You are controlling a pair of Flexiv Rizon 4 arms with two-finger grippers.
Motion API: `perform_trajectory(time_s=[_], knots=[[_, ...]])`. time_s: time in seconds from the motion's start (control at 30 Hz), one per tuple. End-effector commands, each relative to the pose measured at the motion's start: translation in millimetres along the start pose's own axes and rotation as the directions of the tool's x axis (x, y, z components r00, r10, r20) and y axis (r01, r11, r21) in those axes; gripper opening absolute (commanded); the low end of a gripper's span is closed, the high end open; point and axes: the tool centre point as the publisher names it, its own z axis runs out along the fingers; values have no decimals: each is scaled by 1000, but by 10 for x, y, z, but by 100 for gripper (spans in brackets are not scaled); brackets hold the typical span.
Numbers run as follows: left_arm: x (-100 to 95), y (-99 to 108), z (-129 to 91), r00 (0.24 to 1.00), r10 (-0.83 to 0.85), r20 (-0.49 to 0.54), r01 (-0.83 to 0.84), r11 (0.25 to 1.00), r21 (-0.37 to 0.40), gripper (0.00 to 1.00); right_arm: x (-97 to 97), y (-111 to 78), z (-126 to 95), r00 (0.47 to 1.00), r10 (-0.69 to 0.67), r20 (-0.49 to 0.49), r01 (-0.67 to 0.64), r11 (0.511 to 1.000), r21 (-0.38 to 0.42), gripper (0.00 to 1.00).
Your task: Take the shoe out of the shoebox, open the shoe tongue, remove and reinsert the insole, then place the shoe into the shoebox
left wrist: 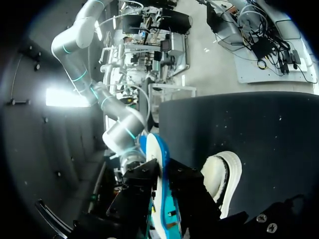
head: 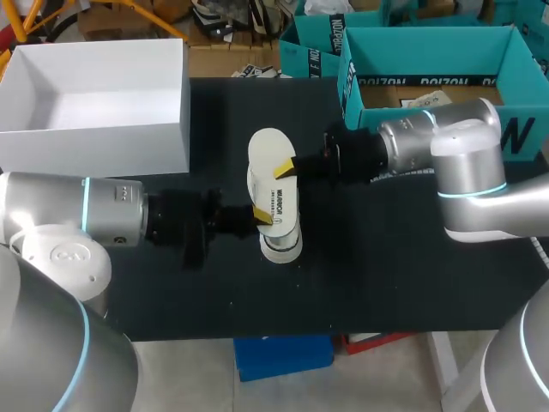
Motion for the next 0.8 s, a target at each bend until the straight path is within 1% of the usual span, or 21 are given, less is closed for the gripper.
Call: perform_trajectory(time_s=[0.03, 0.1, 0.13, 0.2, 0.33, 0.37, 0.43, 0.47, 0.5, 0.63, 0.67, 0.8], knots=[[-62, 11, -53, 997, -34, -73, 33, 999, -17, 100, -8, 16, 13, 1000, 0, 0, 0, 1000, 1, 0], [-111, 45, -108, 992, -71, -99, 70, 997, -17, 100, -8, 16, 13, 1000, 0, 0, 0, 1000, 1, 0], [-144, 62, -143, 988, -85, -131, 81, 996, -35, 100, -8, 16, 13, 1000, 0, 0, 0, 1000, 1, 0], [-212, 96, -205, 975, -130, -179, 126, 991, -36, 100, -8, 16, 13, 1000, 0, 0, 0, 1000, 1, 0], [-382, 146, -319, 932, -169, -319, 161, 986, -54, 100, -8, 16, 13, 1000, 0, 0, 0, 1000, 1, 0], [-420, 160, -339, 912, -151, -381, 139, 988, -60, 100, -8, 16, 13, 1000, 0, 0, 0, 1000, 1, 0], [-515, 191, -382, 883, -153, -444, 129, 988, -83, 100, -8, 16, 13, 1000, 0, 0, 0, 1000, 1, 0], [-548, 205, -396, 846, -153, -511, 124, 988, -91, 100, -8, 16, 13, 1000, 0, 0, 0, 1000, 1, 0], [-571, 213, -387, 819, -152, -553, 126, 988, -85, 100, -8, 16, 13, 1000, 0, 0, 0, 1000, 1, 0], [-709, 269, -378, 752, -156, -640, 125, 988, -93, 100, -8, 16, 13, 1000, 0, 0, 0, 1000, 1, 0], [-730, 273, -376, 718, -147, -680, 115, 989, -92, 100, -8, 16, 13, 1000, 0, 0, 0, 1000, 1, 0], [-801, 291, -341, 644, -144, -752, 103, 989, -102, 100, -8, 16, 13, 1000, 0, 0, 0, 1000, 1, 0]])
